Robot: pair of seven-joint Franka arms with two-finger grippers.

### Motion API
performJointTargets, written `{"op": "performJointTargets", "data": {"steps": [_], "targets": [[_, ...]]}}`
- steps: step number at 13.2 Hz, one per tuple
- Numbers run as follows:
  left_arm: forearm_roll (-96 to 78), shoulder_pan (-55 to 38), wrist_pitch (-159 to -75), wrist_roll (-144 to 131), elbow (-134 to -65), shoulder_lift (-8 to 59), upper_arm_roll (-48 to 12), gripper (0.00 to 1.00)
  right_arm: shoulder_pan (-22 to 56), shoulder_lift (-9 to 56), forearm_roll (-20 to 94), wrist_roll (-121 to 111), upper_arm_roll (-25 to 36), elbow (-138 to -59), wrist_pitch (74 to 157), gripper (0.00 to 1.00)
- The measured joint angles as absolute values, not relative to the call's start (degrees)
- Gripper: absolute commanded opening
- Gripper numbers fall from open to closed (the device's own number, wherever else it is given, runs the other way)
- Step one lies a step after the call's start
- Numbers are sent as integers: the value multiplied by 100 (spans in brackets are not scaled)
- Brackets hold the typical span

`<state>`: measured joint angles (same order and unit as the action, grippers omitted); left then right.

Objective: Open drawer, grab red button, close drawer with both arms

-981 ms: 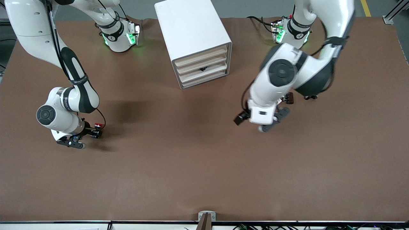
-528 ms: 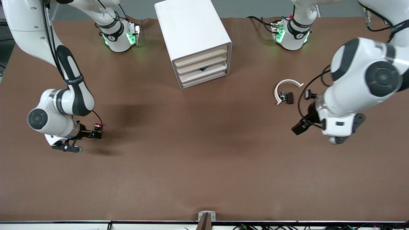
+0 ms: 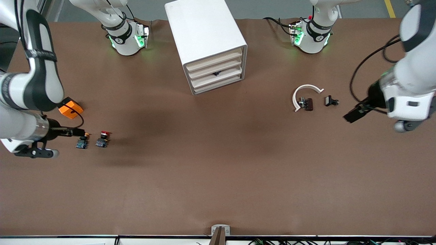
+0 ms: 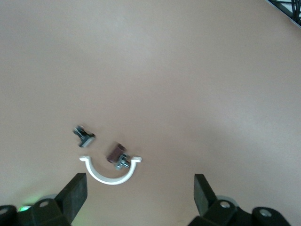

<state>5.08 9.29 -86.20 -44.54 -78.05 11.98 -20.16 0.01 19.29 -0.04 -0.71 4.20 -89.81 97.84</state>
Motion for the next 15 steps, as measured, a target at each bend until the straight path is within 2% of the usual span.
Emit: {"op": "performJointTargets", "data": {"steps": [4, 8, 11, 15], "targets": [[508, 1365, -8334, -2839, -7802, 778, -1983, 100, 3, 1637, -4, -87, 403, -8177, 8614, 100], [508, 1469, -8060, -1868, -7821, 558, -1794, 100, 2, 1443, -7, -86, 407, -7921, 8400, 100], [326, 1038, -7905, -1231, -7896, 347, -1009, 100, -10, 1435, -9, -86, 443, -7525, 8058, 100], [-158, 599, -7872, -736, -8395, -133, -103, 100, -9, 1426, -23, -86, 417, -7302, 7339, 100]]}}
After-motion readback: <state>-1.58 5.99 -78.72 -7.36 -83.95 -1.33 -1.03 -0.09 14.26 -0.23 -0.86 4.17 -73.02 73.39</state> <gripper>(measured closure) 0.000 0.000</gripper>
